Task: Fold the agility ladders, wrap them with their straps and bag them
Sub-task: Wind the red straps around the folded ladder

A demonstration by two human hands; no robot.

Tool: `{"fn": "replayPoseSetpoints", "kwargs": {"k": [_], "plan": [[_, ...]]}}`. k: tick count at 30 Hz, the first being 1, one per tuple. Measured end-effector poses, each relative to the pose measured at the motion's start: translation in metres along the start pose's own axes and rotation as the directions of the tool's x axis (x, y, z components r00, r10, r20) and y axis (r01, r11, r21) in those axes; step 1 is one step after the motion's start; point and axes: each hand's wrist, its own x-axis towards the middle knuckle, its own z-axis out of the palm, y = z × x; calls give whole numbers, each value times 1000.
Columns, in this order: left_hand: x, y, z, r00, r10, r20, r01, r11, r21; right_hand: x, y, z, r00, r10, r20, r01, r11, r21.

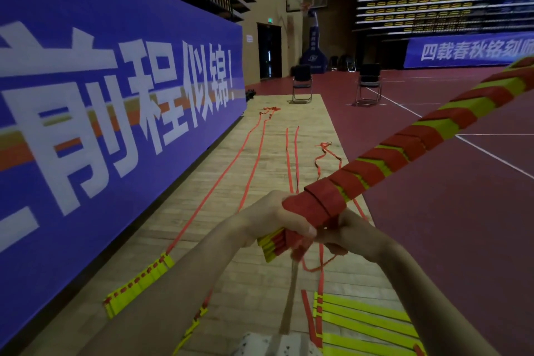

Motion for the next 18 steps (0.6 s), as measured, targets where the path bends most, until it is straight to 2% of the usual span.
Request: {"fn": "replayPoseSetpoints", "kwargs": {"k": [4, 8, 10, 12, 13, 15, 16, 18], "plan": [[-5, 0, -11, 997, 2, -82, -6, 999, -48, -5, -8, -7, 999, 31, -33, -30, 999, 27], [-3, -6, -10, 967, -2, -255, 5, 1000, 12, -7, -12, -17, 995, 103, -9, -102, 991, 84], [0, -11, -12, 933, 74, -352, -20, 988, 153, -8, -13, -22, 986, 166, -18, -160, 970, 183], [0, -12, -14, 894, 157, -421, 3, 935, 354, -11, -15, -28, 976, 211, -49, -190, 942, 276], [-2, -10, -14, 871, 202, -449, 40, 880, 472, -12, -16, -29, 972, 225, -73, -193, 932, 306], [-6, -5, -8, 811, 323, -488, 144, 698, 701, -11, -20, -28, 959, 251, -131, -191, 916, 354], [-8, -3, -4, 776, 407, -482, 193, 575, 795, -7, -21, -26, 948, 268, -171, -191, 910, 369], [-7, -11, 2, 686, 627, -370, 231, 294, 927, 2, -26, -19, 902, 340, -267, -215, 889, 406]]}}
